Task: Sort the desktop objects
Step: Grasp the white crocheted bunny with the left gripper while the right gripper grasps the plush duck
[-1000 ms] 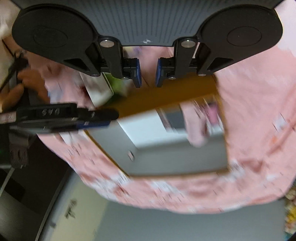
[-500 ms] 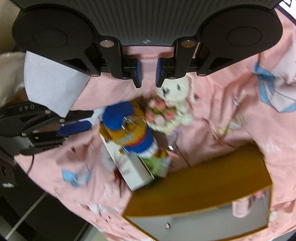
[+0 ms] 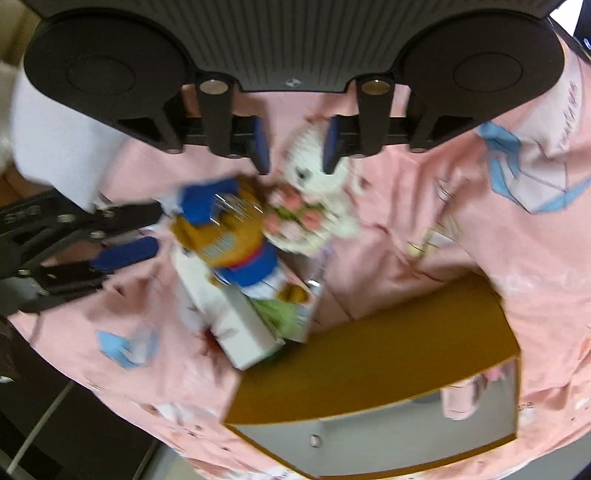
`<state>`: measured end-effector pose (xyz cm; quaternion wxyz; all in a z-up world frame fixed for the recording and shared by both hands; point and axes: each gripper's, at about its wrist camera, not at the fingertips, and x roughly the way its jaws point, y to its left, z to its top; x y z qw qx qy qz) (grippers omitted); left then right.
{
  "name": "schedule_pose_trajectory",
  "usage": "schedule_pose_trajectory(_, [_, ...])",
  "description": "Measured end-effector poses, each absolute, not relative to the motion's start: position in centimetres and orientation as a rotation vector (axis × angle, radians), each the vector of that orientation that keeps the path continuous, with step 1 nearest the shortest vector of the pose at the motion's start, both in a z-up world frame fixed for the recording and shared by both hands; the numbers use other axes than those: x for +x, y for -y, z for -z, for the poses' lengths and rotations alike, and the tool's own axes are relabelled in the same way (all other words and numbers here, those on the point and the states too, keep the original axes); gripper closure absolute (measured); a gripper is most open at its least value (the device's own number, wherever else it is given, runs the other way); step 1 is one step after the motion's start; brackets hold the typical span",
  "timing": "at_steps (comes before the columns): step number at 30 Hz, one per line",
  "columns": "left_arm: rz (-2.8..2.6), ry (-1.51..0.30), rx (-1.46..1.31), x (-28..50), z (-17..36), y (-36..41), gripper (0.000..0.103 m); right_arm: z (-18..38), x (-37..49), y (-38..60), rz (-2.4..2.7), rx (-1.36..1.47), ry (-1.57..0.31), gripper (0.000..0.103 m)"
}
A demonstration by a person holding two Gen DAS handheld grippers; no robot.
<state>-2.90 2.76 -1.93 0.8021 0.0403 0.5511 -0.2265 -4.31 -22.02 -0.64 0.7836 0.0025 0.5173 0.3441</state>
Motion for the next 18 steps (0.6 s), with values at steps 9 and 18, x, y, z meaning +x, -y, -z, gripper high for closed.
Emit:
schedule_pose_trajectory(9, [0.529,-1.291,0.178,0.7,5.3,-1.3,0.039,4.1,1.2,21.6,-0.595,0.294,-1.303,0.048])
schedule_pose_trajectory(18, [0.52,-1.393,0.159,3.0,8.9,-0.6,0.038,7.7,3.0,21.2,-0.579,0.426,-1.449,0.035])
